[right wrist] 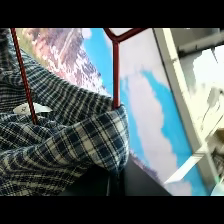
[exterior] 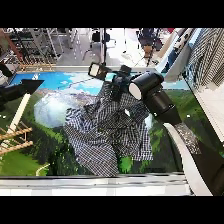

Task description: Fold the clothes and pants, and hang the long-sleeved shirts on hangers.

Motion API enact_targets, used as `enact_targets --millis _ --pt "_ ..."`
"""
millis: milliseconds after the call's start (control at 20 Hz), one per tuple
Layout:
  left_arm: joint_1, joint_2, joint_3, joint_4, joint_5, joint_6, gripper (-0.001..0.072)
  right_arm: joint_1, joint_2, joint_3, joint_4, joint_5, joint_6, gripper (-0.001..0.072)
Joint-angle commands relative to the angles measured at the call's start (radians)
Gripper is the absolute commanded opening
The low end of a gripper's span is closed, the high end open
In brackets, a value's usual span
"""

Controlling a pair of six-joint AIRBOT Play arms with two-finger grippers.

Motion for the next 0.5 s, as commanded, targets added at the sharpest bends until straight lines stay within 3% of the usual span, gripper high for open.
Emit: enact_targets --millis 0,150,200,350,450 --pt "-0.037 0.06 0.002 0.521 0.071 -0.567 0.0643 -0.036 0.008 0.001 -0.069 0.021 0.309 0.0022" --pt "-0.23 0.027 -0.107 0.539 0.144 -0.596 0.0662 -0.034 0.034 0.013 -0.072 0.024 0.389 0.0022" --pt "-0.304 0.006 -0.136 0.539 0.21 -0.591 0.072 -0.033 0.046 0.026 -0.071 0.029 0.398 0.0022" --pt "-0.507 -0.102 -0.153 0.501 0.388 -0.467 0.072 -0.022 0.089 0.044 -0.06 0.03 0.396 0.0022" --pt "-0.589 -0.177 -0.15 0.376 0.507 -0.399 0.072 -0.011 0.114 0.044 -0.051 0.031 0.396 0.0022"
